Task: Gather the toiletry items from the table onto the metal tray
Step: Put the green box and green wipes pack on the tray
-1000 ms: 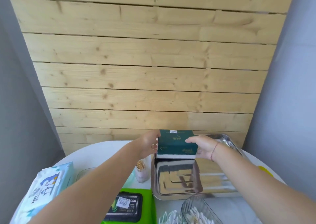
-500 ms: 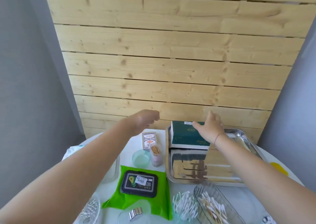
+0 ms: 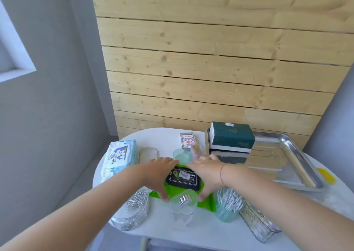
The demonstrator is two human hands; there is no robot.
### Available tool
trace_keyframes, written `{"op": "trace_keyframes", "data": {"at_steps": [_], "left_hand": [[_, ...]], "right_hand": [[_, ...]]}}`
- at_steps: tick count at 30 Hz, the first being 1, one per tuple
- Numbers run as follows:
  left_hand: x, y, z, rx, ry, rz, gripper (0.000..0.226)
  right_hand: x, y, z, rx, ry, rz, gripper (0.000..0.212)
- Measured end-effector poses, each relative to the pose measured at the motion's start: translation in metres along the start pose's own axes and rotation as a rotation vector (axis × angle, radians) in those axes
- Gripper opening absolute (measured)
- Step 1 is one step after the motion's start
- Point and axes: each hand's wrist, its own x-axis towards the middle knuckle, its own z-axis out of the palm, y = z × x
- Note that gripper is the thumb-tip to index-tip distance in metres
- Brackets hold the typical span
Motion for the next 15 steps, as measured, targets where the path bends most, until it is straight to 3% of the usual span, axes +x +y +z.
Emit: {"op": "trace_keyframes", "data": {"at_steps": [5, 15], "left_hand": [[0.014, -0.001, 0.017, 0.189, 0.095, 0.008, 0.125], [0.008, -0.002, 0.000, 0.174, 0.219, 0.038, 0.088]], "right_hand": [[0.002, -0.007, 0.008, -0.026, -0.073, 0.052, 0.123], [0.010, -0.006, 0.008, 0.074, 0.045, 0.056, 0.116]]}}
